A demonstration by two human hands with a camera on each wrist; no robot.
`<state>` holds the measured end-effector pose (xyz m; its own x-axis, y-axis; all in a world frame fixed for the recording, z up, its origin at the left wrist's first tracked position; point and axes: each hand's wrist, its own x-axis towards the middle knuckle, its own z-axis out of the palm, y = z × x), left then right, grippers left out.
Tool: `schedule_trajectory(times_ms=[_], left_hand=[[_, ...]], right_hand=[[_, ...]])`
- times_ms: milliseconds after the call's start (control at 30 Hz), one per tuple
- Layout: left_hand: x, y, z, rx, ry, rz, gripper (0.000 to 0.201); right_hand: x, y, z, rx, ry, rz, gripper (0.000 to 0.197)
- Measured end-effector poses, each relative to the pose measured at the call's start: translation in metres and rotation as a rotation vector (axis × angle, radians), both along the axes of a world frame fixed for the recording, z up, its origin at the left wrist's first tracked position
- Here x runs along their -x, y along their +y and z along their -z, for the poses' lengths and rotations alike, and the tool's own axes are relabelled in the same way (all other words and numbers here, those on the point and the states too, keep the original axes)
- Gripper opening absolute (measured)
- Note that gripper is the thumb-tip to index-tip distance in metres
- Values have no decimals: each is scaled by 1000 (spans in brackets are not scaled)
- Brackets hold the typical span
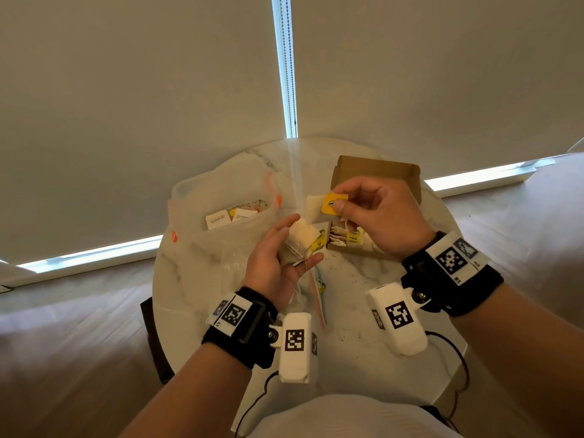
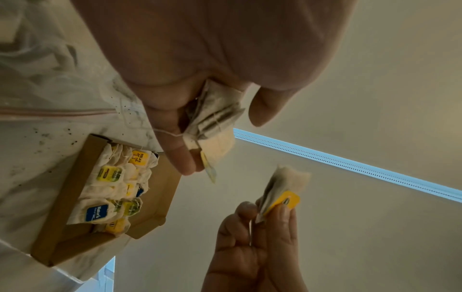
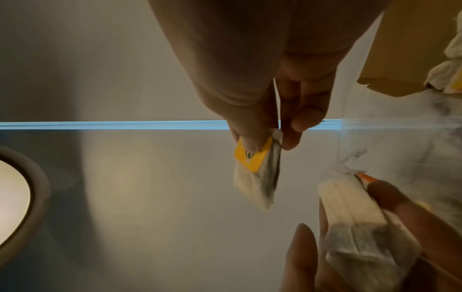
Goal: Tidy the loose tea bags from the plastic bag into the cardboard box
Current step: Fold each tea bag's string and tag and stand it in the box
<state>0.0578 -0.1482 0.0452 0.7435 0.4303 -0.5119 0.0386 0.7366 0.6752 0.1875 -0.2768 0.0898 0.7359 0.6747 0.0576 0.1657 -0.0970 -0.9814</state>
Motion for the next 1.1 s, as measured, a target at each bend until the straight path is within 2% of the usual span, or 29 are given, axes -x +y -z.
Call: schedule_trajectory(times_ms=[133,400,533,733,900,1033,1100], left_hand=[[-1,1,-1,-10,18,12,33],[-2,-2,-3,-31,22,-1,32],[-4,-4,-6,-50,26,-1,32],[-8,-6,-7,-17,-8,12,32],[-5,-1,-5,37,-71,35,25],[-6,-1,-2,-36,-54,42,36],[-8,-1,-2,-41,-33,19,37]], right_hand=[[5,-5,-3,68,-49,-66,16],[-4,-17,6,183,-129,-101,3],[-2,-17,10,217,-130,-181,10],[-4,-8,8,242,-248,-184,11],[-9,-12,14,215,-154,-112,3],[-12,-18,11,153,-131,-115,11],[-12,-22,8,139,-105,-162,8]])
